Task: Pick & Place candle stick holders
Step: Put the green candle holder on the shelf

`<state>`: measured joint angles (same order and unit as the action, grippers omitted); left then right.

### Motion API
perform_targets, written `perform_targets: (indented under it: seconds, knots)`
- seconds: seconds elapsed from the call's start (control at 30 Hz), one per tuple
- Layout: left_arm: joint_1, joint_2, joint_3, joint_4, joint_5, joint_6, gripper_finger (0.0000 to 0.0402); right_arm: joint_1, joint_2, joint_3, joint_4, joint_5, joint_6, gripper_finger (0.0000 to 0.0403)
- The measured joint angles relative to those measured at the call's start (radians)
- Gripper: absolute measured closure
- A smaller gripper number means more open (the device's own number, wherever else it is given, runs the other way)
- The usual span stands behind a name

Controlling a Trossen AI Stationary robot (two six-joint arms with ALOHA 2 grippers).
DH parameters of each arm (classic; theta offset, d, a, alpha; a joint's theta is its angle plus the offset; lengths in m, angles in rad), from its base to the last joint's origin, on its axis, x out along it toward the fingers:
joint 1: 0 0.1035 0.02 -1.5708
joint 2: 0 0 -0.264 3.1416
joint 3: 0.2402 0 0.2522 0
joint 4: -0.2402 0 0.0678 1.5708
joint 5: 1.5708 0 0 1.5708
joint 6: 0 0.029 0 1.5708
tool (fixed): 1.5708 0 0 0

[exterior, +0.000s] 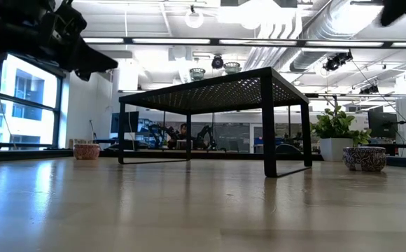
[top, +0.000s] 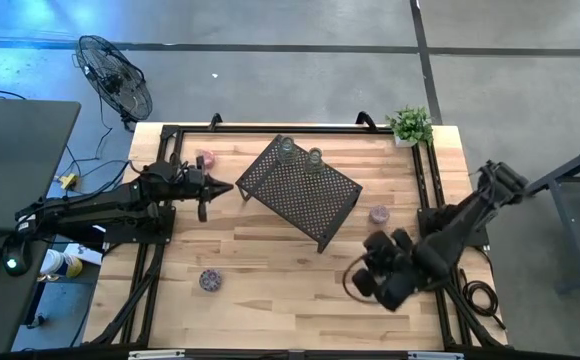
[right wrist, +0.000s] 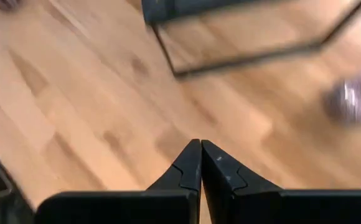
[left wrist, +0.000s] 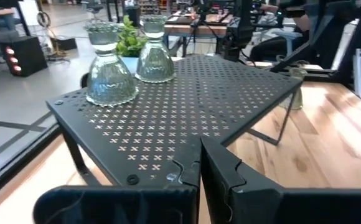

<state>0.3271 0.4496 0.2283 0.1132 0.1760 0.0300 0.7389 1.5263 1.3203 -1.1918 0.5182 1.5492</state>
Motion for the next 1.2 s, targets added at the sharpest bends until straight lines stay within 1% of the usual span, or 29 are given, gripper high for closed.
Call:
perform_targets:
  seconds: [0.17, 0.23, 0.3, 0.4, 0.53, 0.63, 0.7, 0.77, 0.83, 0.9, 0.97, 1.07, 1.2]
  knots:
    - [0.000, 0.000, 0.000, -0.012, 0.007, 0.000, 0.0401, 0.107, 0.078, 0.097, -0.171, -0.070, 0.312, 0.0398]
    - [0.000, 0.000, 0.000, -0.012, 0.007, 0.004, 0.0401, 0.142, 0.091, 0.101, -0.179, -0.096, 0.393, 0.0388]
    - [0.000, 0.000, 0.000, -0.012, 0.007, 0.019, 0.0401, 0.167, 0.103, 0.101, -0.180, -0.120, 0.448, 0.0368]
    - [0.000, 0.000, 0.000, -0.012, 0.007, 0.020, 0.0401, 0.188, 0.113, 0.099, -0.183, -0.126, 0.486, 0.0318]
    - [0.000, 0.000, 0.000, -0.012, 0.009, 0.019, 0.0401, 0.191, 0.114, 0.078, -0.186, -0.169, 0.506, 0.0230]
    - [0.000, 0.000, 0.000, -0.020, 0.009, 0.019, 0.0401, 0.191, 0.114, 0.036, -0.186, -0.197, 0.532, 0.0169]
    - [0.000, 0.000, 0.000, -0.029, 0.009, 0.019, 0.0401, 0.191, 0.115, 0.002, -0.176, -0.201, 0.544, 0.0138]
    - [0.000, 0.000, 0.000, -0.034, 0.009, 0.019, 0.0401, 0.191, 0.115, -0.030, -0.159, -0.201, 0.545, 0.0116]
    - [0.000, 0.000, 0.000, -0.036, 0.009, 0.019, 0.0401, 0.190, 0.115, -0.061, -0.139, -0.210, 0.543, 0.0105]
    - [0.000, 0.000, 0.000, -0.036, 0.009, 0.019, 0.0401, 0.190, 0.115, -0.088, -0.124, -0.218, 0.540, 0.0101]
    - [0.000, 0.000, 0.000, -0.036, 0.009, 0.019, 0.0401, 0.185, 0.115, -0.116, -0.110, -0.205, 0.533, 0.0101]
    - [0.000, 0.000, 0.000, -0.036, 0.009, 0.018, 0.0401, 0.168, 0.115, -0.150, -0.074, -0.169, 0.486, 0.0100]
    - [0.000, 0.000, 0.000, -0.039, 0.008, 0.018, 0.0401, 0.129, 0.115, -0.211, -0.007, -0.188, 0.413, 0.0100]
